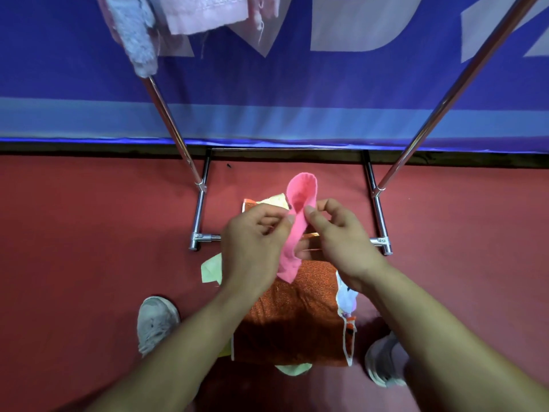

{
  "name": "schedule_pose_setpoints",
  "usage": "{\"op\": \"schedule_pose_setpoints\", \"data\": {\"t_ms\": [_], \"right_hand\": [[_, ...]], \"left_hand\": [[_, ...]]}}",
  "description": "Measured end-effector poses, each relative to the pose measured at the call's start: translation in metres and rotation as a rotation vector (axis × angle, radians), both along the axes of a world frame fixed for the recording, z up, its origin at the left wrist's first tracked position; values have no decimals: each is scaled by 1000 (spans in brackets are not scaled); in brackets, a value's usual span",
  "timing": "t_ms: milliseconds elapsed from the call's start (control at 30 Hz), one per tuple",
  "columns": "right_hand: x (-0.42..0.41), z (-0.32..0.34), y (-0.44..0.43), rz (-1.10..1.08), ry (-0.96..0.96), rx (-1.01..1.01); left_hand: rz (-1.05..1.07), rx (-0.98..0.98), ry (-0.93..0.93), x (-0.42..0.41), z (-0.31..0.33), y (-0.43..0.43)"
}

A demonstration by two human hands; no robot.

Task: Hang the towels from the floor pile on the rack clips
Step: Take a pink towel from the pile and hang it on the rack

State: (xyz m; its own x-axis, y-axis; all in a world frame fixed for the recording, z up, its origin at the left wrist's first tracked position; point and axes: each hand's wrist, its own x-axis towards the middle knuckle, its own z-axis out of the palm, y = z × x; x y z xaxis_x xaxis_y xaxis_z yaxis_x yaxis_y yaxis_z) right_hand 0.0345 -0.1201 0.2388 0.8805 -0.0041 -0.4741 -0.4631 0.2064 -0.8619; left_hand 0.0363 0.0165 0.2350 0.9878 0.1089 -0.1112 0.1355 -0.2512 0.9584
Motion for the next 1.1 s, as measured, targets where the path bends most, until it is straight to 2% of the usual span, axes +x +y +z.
{"op": "schedule_pose_setpoints", "data": {"t_ms": [233, 433, 633, 767, 900, 1033, 1100], "right_hand": [[3, 4, 2, -34, -58, 5], [4, 8, -7, -100, -60, 15], [4, 10, -8, -165, -50, 81], [6, 7, -11, -166, -52, 52], [9, 5, -17, -163, -56, -45], [11, -8, -29, -123, -11, -357], [10, -15, -32, -95, 27, -426]], "left_hand": [[-54, -19, -4, -5, 6, -7], [-106, 88, -84, -5, 2, 0], [-286, 152, -134, -12, -1, -1], [-211, 168, -155, -10, -1, -1], [-161, 63, -71, -5, -1, 5], [-186, 152, -170, 2, 1, 17], [-262, 226, -244, 7, 6, 24]]}}
